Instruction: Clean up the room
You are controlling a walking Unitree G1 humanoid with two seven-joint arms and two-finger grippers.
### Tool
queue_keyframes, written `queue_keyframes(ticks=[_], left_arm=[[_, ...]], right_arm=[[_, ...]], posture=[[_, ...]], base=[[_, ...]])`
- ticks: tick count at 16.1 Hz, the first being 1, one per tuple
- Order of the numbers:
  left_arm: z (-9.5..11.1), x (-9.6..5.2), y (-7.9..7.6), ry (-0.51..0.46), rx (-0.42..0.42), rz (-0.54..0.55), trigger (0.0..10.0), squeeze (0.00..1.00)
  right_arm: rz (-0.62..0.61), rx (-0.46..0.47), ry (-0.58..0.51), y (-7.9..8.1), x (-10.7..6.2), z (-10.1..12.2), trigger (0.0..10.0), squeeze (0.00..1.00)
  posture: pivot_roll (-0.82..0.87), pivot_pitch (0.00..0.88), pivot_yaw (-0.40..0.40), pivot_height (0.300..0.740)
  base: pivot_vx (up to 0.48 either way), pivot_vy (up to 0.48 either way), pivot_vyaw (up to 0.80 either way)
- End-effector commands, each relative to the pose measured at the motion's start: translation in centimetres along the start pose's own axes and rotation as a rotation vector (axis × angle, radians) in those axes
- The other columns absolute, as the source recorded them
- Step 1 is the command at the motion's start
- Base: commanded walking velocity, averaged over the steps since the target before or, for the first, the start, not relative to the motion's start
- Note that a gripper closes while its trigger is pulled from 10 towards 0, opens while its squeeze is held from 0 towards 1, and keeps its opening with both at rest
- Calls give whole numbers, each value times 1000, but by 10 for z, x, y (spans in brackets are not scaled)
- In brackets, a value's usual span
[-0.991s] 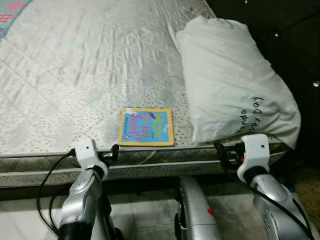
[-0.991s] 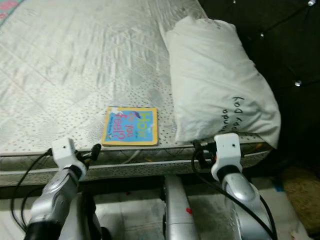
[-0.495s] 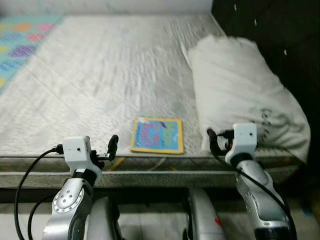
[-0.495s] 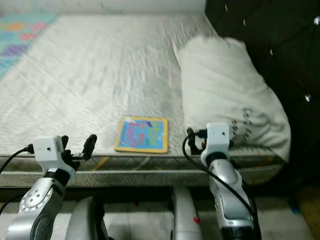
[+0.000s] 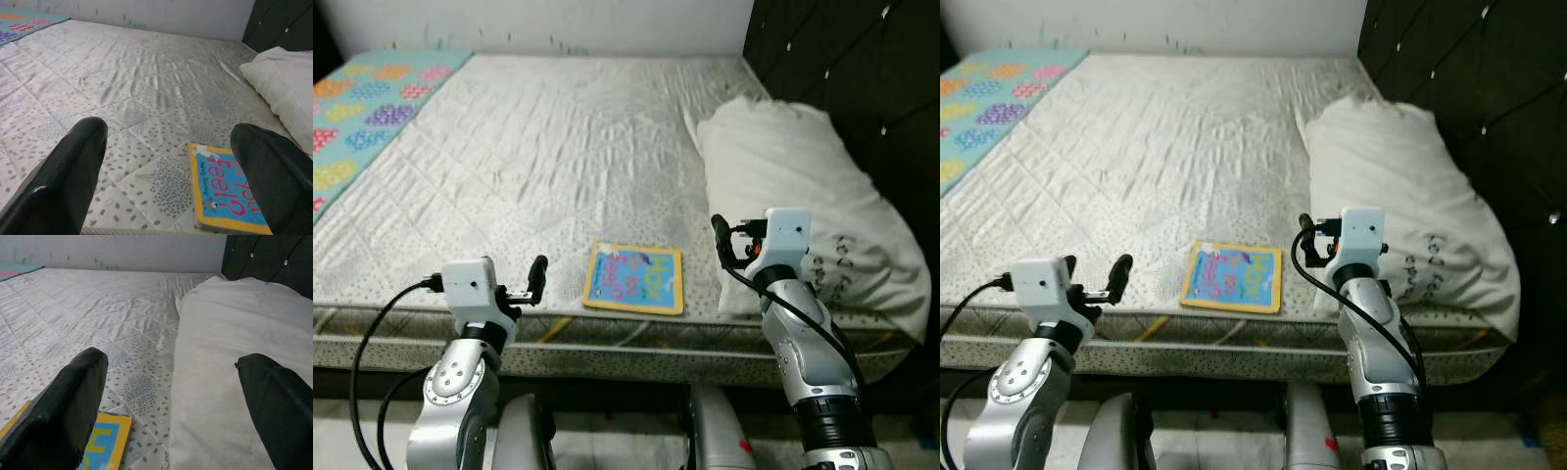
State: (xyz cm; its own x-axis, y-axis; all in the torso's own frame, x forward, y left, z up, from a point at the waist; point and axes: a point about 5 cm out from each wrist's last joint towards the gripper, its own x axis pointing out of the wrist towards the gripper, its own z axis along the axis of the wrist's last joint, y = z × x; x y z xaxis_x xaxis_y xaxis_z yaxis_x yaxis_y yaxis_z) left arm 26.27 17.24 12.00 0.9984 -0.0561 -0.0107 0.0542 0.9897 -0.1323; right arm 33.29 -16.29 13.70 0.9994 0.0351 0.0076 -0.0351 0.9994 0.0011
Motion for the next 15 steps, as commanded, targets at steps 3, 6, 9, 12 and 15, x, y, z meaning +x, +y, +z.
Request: queue_keyframes(ticks=[3, 6, 9, 12, 15], left_arm=[[3, 4, 4, -34, 18, 29, 10000, 0], [0, 3, 5, -33, 21, 29, 10000, 0], [-6, 0, 4, -16, 29, 21, 10000, 0], [-10, -2, 6, -8, 38, 25, 10000, 0], [-13, -3, 6, -5, 30, 38, 10000, 0]], right_arm=[[-3, 10, -20, -1, 5, 2, 10000, 0], [-1, 15, -22, 1, 4, -2, 10000, 0], [-11, 20, -9, -2, 1, -7, 10000, 0], [-27, 32, 16, -3, -2, -16, 10000, 0], [-16, 28, 19, -1, -4, -19, 10000, 0]], posture=[[-109, 0, 9, 646], [-107, 0, 11, 674], [-102, 0, 16, 705], [-98, 0, 13, 737], [-98, 0, 8, 740]], base=[[0, 0, 0], [0, 0, 0], [0, 0, 0], [0, 0, 0], [0, 0, 0]])
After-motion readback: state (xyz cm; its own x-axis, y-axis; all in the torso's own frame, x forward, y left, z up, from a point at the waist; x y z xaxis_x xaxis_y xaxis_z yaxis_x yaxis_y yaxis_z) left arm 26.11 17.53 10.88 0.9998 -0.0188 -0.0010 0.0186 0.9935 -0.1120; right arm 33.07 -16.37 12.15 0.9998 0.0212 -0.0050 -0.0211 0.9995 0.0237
